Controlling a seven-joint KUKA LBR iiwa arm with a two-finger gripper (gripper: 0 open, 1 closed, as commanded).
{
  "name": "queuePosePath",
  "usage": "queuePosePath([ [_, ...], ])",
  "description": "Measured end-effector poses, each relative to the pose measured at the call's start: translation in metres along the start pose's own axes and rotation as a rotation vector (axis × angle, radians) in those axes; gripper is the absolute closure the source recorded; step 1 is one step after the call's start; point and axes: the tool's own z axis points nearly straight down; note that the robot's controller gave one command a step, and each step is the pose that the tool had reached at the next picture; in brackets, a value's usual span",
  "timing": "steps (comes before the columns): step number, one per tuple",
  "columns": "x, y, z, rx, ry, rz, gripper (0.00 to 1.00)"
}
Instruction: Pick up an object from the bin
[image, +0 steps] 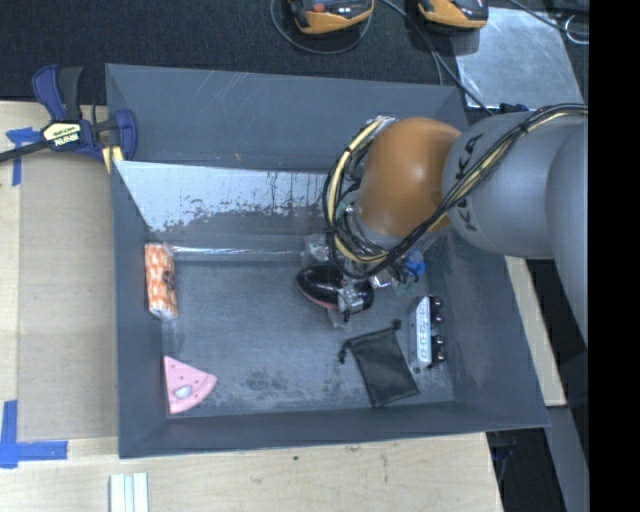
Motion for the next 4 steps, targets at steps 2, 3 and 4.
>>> queuePosePath([
  [2, -0.0124, -0.002, 0.0052, 0.001, -0.005, 0.24, 1.0],
  [3, -0.0106, -0.0097, 0.0054, 0.0, -0.009, 0.248, 1.0],
  [4, -0.0115, -0.0088, 0.0059, 0.001, -0.01, 0.265, 1.0],
])
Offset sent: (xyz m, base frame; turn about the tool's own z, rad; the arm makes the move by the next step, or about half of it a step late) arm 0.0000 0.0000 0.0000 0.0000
